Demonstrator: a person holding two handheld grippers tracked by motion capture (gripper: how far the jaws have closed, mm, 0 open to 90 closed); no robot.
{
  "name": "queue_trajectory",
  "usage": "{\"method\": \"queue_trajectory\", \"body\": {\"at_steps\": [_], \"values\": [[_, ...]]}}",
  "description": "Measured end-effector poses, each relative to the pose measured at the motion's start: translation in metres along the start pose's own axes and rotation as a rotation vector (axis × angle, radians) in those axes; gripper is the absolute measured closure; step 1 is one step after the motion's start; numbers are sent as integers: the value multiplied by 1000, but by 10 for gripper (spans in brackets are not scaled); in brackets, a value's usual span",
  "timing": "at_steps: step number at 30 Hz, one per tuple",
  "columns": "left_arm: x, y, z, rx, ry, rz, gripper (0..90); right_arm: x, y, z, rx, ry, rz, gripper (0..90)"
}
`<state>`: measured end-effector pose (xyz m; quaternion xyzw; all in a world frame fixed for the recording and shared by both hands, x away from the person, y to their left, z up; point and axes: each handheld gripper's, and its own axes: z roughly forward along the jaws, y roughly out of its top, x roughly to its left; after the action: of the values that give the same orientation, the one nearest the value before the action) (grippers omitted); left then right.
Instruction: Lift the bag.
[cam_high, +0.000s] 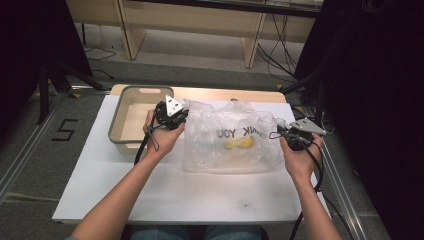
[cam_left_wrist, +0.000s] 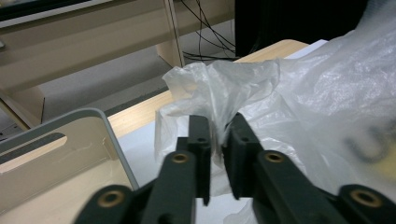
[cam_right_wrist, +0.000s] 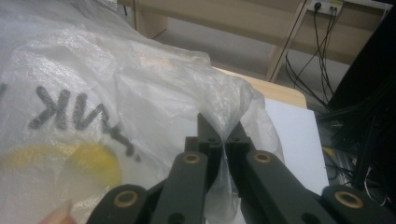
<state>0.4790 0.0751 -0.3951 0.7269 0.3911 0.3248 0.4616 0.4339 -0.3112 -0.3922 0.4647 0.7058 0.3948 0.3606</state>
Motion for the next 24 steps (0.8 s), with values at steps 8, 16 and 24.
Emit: {"method": "queue_trajectory", "body": {"at_steps": [8,16,24], "values": [[1,2,-5,-2,29,-49,476,-2,0,-1,-3,-7,7,804],[-1,4,-12,-1,8,-96,395,-5,1,0,-16,-16,30,593],[-7,13,-22,-42,-22,-142,355,-8,4,-4,-68,-47,52,347]]}}
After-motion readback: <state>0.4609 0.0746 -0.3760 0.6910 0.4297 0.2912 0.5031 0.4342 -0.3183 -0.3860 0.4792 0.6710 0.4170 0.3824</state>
